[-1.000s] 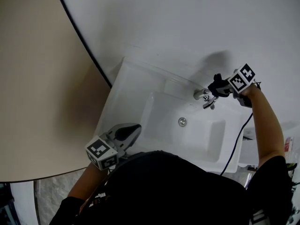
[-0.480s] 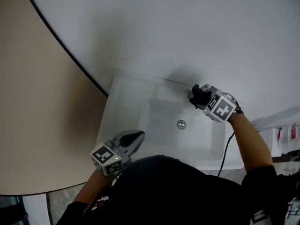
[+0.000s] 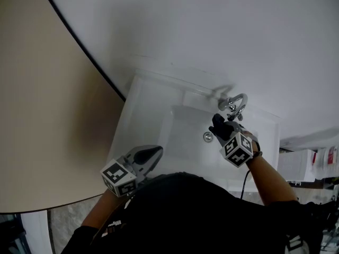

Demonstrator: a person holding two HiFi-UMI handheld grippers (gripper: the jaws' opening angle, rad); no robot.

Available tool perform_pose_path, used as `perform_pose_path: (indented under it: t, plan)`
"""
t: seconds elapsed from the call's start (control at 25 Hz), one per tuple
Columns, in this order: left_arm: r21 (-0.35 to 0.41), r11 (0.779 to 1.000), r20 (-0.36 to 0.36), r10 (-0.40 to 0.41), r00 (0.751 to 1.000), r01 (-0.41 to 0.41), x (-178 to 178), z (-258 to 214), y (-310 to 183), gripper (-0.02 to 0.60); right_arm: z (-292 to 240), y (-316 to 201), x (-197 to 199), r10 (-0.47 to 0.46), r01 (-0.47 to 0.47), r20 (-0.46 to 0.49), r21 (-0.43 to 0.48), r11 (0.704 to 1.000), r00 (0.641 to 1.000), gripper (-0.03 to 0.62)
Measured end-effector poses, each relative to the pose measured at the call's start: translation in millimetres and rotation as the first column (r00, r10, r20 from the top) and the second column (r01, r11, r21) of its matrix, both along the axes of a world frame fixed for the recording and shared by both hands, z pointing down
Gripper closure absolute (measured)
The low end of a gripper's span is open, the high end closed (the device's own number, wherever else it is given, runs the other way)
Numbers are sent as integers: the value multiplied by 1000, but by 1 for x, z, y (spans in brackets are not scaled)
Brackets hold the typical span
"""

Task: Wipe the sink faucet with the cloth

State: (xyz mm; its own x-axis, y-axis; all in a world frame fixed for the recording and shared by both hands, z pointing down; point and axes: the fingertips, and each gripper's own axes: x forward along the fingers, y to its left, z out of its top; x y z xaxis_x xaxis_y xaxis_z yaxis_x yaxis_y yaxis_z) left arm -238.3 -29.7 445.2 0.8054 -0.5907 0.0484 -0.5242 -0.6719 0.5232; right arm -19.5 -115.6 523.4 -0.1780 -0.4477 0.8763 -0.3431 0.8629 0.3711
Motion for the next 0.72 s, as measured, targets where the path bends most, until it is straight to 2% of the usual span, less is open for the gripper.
perform_pose_path:
  t: [0.04,0.08,0.16,0.24,0.32,0.48,0.56,0.68,0.72]
  plan:
    - [-8,1000,2,-3,1000,3,-4,3,0,591,9,8,2,106,-101,136,-45,994,985,467]
    - [-16,1000,8,-8,1000,8,-9,6,0,591,18,13,7,226,-205,259,-107,973,939,467]
    - [-29,999,27,-17,999,17,-16,14,-3,591,37,10,24,439,-376,432,-226,899,788,467]
    - [-45,999,44,-15,999,17,-18,20,-4,591,50,-8,44,548,-479,527,-276,833,650,467]
    - [-59,998,56,-9,998,13,-15,21,-5,591,55,-35,63,577,-547,592,-258,797,562,467]
    - [-74,997,88,13,996,-6,-1,20,-4,591,54,-86,85,556,-617,711,-219,756,430,467]
    - [-82,997,101,23,995,-14,6,22,-4,591,55,-106,89,549,-643,751,-223,733,367,467]
    - [-102,995,116,28,993,-17,9,27,-4,591,56,-131,94,553,-685,794,-256,681,253,467]
    - [-112,994,117,29,993,-16,10,29,-3,591,57,-137,94,554,-694,802,-267,668,225,467]
